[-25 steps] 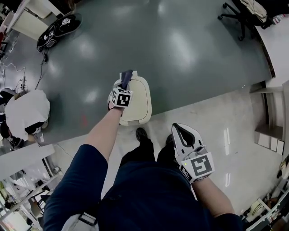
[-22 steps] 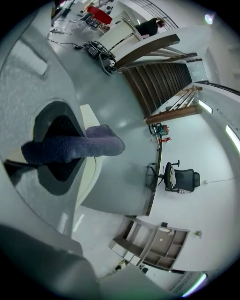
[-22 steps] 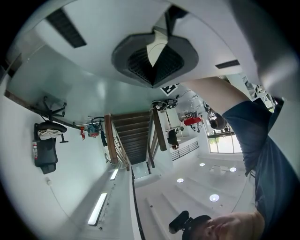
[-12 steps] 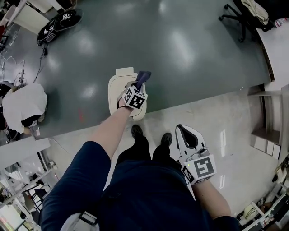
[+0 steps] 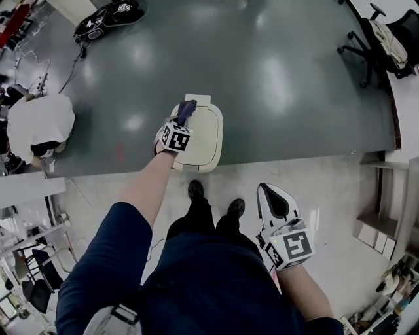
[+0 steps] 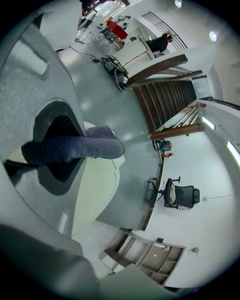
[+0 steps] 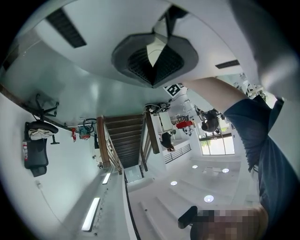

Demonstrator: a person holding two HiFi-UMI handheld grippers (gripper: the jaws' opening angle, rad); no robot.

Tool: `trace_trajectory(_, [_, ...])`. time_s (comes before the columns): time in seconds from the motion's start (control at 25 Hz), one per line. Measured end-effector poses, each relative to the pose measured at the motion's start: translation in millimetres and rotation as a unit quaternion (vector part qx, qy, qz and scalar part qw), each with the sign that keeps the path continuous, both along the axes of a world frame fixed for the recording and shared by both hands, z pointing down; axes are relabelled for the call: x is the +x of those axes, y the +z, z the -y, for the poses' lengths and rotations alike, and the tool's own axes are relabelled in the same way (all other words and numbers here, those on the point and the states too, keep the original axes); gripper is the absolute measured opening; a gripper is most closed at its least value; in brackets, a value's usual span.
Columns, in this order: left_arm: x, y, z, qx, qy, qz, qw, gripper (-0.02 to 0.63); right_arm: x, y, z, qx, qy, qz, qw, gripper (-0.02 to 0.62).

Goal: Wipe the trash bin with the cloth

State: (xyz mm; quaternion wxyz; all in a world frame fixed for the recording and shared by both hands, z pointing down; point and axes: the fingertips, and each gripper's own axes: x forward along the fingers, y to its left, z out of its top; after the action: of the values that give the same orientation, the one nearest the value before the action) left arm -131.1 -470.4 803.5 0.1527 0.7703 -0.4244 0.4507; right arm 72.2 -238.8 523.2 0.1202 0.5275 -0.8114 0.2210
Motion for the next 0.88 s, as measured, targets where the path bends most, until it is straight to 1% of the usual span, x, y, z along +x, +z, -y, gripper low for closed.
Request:
trace_trajectory(0.08, [-24,3,-1,-0.005,-0.032,0.003,0.9995,0.051,-3,0,0,0.0,-0.003,0.001,1.0,0.005])
trace_trajectory(0.16, [-39,5,-7,-0.01,-0.052,0.007,0.9986,0.051,-5,-2,-2,0.006,-0.011,0.001,1.0,0.005])
trace_trajectory(0.28, [-36,4,-22,-0.01,-0.054,0.008,0.9985,0.051,-1,-8,-8,0.012,-0.016,0.001,1.0,0.005])
trace_trajectory(0.4, [-18,1,-35,-0.003,-0.042,0.002,0.9991,0.051,7,-10,-17,0.013,-0.01,-0.001,1.0,0.005])
trace_trajectory(0.48, [2,0,-43,-0.003,-0.03,-0.004,0.9995,0.051,14,-10,-24,0.012,-0.003,-0.002,1.0,0.005])
trace_trajectory(0.68, [58,1,-73,-0.009,0.021,-0.017,0.9996,0.051,23,-9,-42,0.009,0.007,0.0,1.0,0.005])
trace_trajectory(0.88, [100,1,-103,-0.017,0.063,-0.024,0.9976,0.051,25,-12,-57,0.013,0.003,-0.002,1.0,0.005])
